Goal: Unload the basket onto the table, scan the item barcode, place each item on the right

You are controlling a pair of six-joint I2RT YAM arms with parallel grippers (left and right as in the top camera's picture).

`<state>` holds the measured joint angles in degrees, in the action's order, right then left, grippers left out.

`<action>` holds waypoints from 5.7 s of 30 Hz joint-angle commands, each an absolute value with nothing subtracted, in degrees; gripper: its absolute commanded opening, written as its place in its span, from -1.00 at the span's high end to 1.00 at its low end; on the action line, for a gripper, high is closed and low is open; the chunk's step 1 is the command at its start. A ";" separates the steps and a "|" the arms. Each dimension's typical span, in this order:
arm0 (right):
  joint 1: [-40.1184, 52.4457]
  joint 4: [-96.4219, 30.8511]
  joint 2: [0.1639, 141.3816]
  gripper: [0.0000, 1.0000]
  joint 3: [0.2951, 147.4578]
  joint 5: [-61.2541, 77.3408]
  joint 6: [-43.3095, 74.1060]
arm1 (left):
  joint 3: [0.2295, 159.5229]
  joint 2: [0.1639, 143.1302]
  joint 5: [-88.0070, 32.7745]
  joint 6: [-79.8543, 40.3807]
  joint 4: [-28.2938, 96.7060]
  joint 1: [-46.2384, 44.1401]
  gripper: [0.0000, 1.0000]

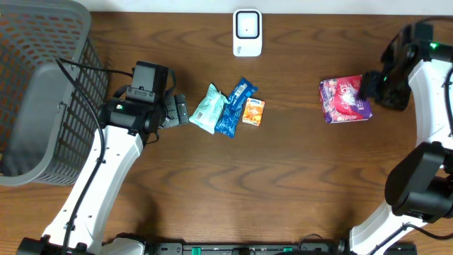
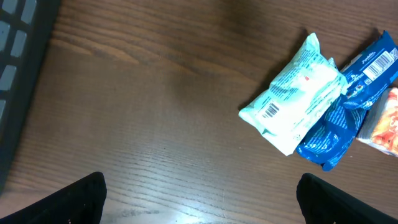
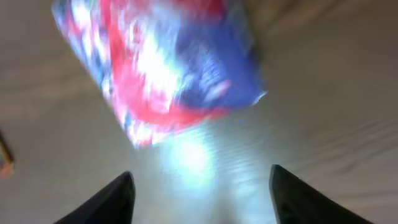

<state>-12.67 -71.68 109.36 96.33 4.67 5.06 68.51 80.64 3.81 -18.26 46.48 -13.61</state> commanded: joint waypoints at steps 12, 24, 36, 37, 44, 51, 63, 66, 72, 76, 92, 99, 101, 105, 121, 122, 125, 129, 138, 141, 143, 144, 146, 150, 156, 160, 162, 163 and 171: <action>-11.64 -54.46 109.75 0.50 75.20 10.90 11.07 | 68.95 80.90 4.56 -19.18 46.68 -13.45 -0.96; -11.57 -32.36 109.75 0.48 71.18 11.07 18.31 | 68.95 80.90 4.56 -19.18 46.68 -13.45 -0.95; -13.13 -33.15 109.71 0.31 74.94 10.17 14.02 | 68.95 80.90 4.56 -19.18 46.68 -13.45 -0.96; -13.45 -34.20 109.71 0.30 75.83 10.07 13.17 | 68.95 80.90 4.56 -19.18 46.68 -13.45 -0.96; -14.41 -43.83 109.71 0.29 84.03 7.62 9.54 | 68.95 80.90 4.56 -19.18 46.68 -13.45 -0.96; -13.58 -47.18 109.73 0.28 86.04 13.10 9.54 | 68.95 80.90 4.56 -19.18 46.68 -13.45 -0.96; -6.35 -47.55 109.73 -0.01 86.00 19.18 4.19 | 68.95 80.90 4.56 -19.18 46.68 -13.45 -0.96; -4.75 -47.20 109.73 -0.03 85.69 18.09 4.19 | 68.95 80.90 4.56 -19.18 46.68 -13.45 -0.96; -0.36 -46.63 109.78 -0.01 85.32 6.66 4.19 | 68.95 80.90 4.56 -19.18 46.68 -13.45 -0.96; 3.25 -46.15 109.78 -0.02 85.32 4.60 4.21 | 68.95 80.90 4.56 -19.18 46.68 -13.45 -0.96; 16.43 -42.30 109.80 -0.19 81.49 16.64 14.63 | 68.95 80.90 4.56 -19.18 46.68 -13.45 -0.96; 18.85 -36.53 109.80 -0.19 78.59 16.86 16.32 | 68.95 80.90 4.56 -19.18 46.68 -13.45 -0.95; 19.29 -36.29 109.80 -0.19 78.59 16.99 17.26 | 68.95 80.90 4.56 -19.18 46.68 -13.45 -0.96; 21.04 -35.27 109.80 -0.10 78.54 17.02 19.31 | 68.95 80.90 4.56 -19.18 46.68 -13.45 -0.96; 28.99 -30.15 109.86 0.09 77.87 2.24 28.71 | 68.95 80.90 4.56 -19.18 46.68 -13.45 -0.96; 29.08 -30.81 109.86 0.07 77.87 0.10 28.71 | 68.95 80.90 4.56 -19.18 46.68 -13.45 -0.96; 27.40 -32.75 109.01 -0.05 78.32 -5.13 28.60 | 68.95 80.90 4.56 -19.18 46.68 -13.45 -0.96; 22.50 -34.87 106.69 -0.13 80.14 -6.13 24.62 | 68.95 80.90 4.56 -19.18 46.68 -13.45 -0.96; 2.39 -37.10 102.65 -0.33 80.99 -3.36 19.57 | 68.95 80.90 4.56 -19.18 46.68 -13.45 -0.96; -4.91 -36.95 103.13 -0.34 80.97 2.72 15.55 | 68.95 80.90 4.56 -19.18 46.68 -13.45 -0.95; -9.30 -36.73 103.68 -0.35 80.95 7.31 12.84 | 68.95 80.90 4.56 -19.18 46.68 -13.45 -0.96; -11.49 -36.42 104.09 -0.35 80.95 9.65 11.77 | 68.95 80.90 4.56 -19.18 46.68 -13.45 -0.96; -14.59 -35.53 105.06 -0.35 80.88 12.97 10.20 | 68.95 80.90 4.56 -19.18 46.68 -13.45 -0.96; -19.07 -33.36 107.57 -0.33 80.88 15.77 9.10 | 68.95 80.90 4.56 -19.18 46.68 -13.45 -0.96; -21.85 -28.16 112.66 -0.34 80.88 22.68 7.62 | 68.95 80.90 4.56 -19.18 46.68 -13.45 -0.96; -22.11 -26.30 116.22 -0.33 80.88 22.55 6.63 | 68.95 80.90 4.56 -19.18 46.68 -13.45 -0.96; -22.11 -25.93 118.52 -0.27 80.88 22.65 5.34 | 68.95 80.90 4.56 -19.18 46.68 -13.45 -0.96; -22.09 -25.98 119.63 -0.25 80.88 22.70 4.38 | 68.95 80.90 4.54 -19.18 46.68 -13.45 -0.96; -22.31 -29.08 121.78 0.98 81.30 23.90 1.61 | 68.95 80.90 4.56 -19.18 46.68 -13.45 -0.96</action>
